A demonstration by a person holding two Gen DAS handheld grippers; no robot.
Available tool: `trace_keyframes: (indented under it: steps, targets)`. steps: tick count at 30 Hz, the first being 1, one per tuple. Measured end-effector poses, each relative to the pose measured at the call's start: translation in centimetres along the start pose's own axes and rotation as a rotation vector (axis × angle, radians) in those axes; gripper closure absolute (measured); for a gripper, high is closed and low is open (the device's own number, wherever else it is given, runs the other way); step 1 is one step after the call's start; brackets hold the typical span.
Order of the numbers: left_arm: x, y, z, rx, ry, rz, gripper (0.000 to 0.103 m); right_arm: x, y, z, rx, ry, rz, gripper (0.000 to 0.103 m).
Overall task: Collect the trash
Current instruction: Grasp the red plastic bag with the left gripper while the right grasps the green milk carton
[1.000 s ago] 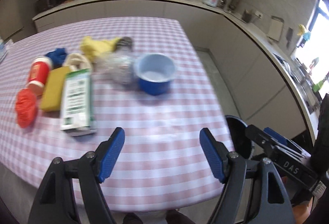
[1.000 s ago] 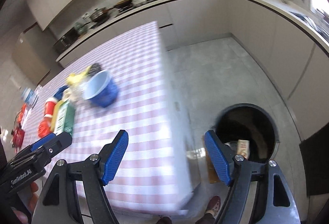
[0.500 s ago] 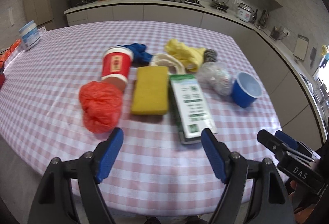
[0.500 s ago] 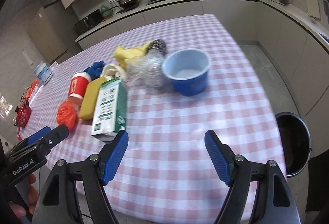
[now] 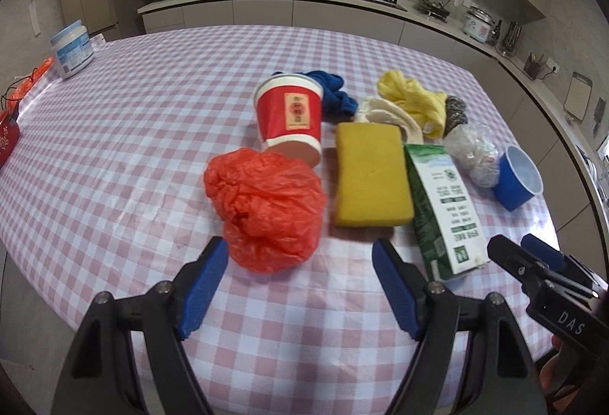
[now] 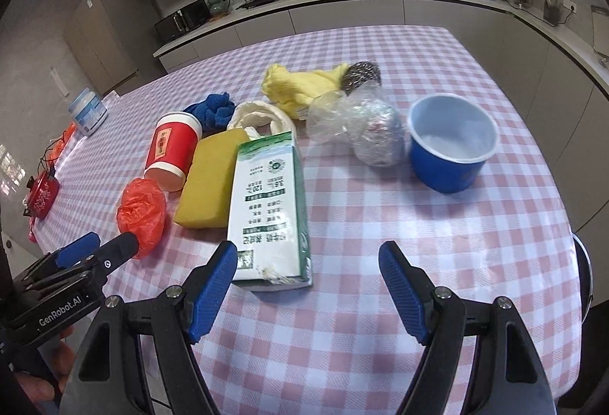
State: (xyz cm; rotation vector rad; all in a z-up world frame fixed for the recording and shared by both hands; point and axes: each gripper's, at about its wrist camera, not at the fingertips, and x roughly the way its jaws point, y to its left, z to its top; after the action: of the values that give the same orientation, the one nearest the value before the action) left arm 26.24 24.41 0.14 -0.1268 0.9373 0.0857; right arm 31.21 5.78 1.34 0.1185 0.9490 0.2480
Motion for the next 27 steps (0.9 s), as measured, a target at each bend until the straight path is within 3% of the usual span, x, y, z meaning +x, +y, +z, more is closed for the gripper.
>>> trace_keyframes:
  steps: [25,27]
  targets:
    - [5.5,1.9,1.1,0.018,0.060,-0.003,0.024,6.3,2.4,1.2,-0.058,0.087,-0.030,0.025]
    - [5.5,1.8,1.1,0.015,0.053,-0.014,0.024,6.6,2.7,1.2,-0.067,0.082,-0.029,0.030]
